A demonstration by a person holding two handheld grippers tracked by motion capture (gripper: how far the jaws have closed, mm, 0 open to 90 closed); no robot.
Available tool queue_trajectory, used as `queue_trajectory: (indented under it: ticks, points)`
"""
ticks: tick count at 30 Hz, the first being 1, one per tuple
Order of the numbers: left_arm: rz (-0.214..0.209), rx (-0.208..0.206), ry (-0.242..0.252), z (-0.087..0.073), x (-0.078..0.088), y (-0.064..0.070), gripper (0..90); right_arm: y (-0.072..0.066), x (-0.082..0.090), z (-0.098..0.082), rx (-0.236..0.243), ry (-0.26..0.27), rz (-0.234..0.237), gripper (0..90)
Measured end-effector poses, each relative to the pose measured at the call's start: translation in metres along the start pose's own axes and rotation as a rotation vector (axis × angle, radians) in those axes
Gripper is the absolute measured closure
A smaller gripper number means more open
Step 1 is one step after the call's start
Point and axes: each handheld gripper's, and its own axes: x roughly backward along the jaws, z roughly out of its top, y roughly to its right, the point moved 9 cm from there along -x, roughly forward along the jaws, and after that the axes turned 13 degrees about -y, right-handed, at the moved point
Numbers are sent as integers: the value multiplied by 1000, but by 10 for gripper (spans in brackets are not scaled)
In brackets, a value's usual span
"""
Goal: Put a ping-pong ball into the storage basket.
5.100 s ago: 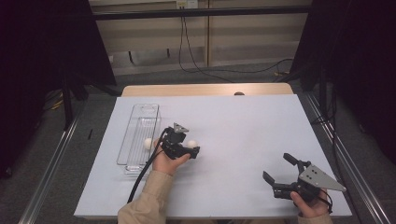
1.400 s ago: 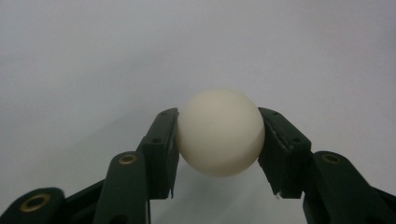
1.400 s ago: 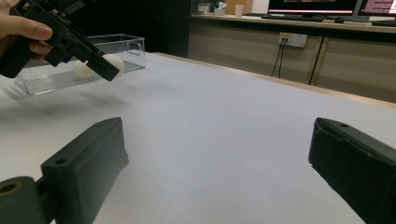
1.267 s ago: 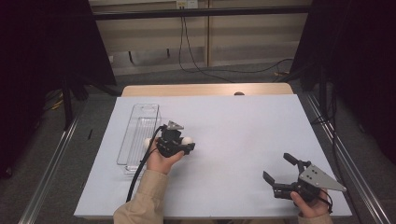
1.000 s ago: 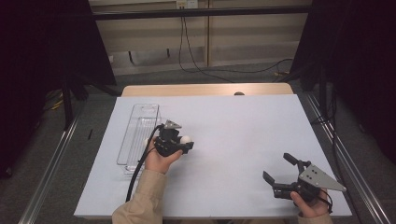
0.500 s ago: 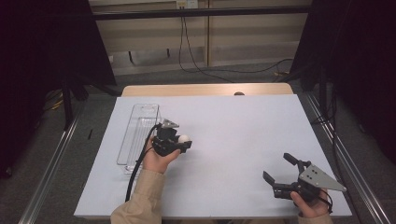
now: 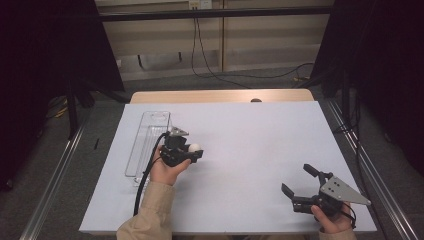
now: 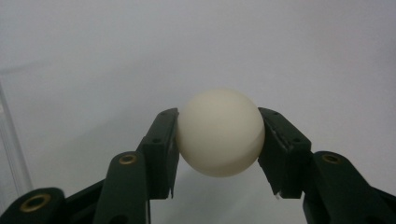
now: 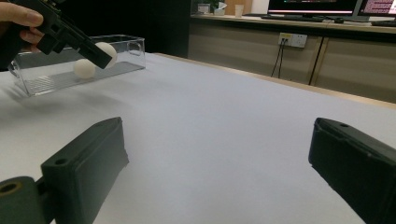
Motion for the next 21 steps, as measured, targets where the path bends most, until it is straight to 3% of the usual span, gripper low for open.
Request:
queue_trajectory:
  ticks: [21]
  points:
    - [0, 24, 8, -1, 10, -7, 510, -1, 0, 0, -2, -2, -1, 34]
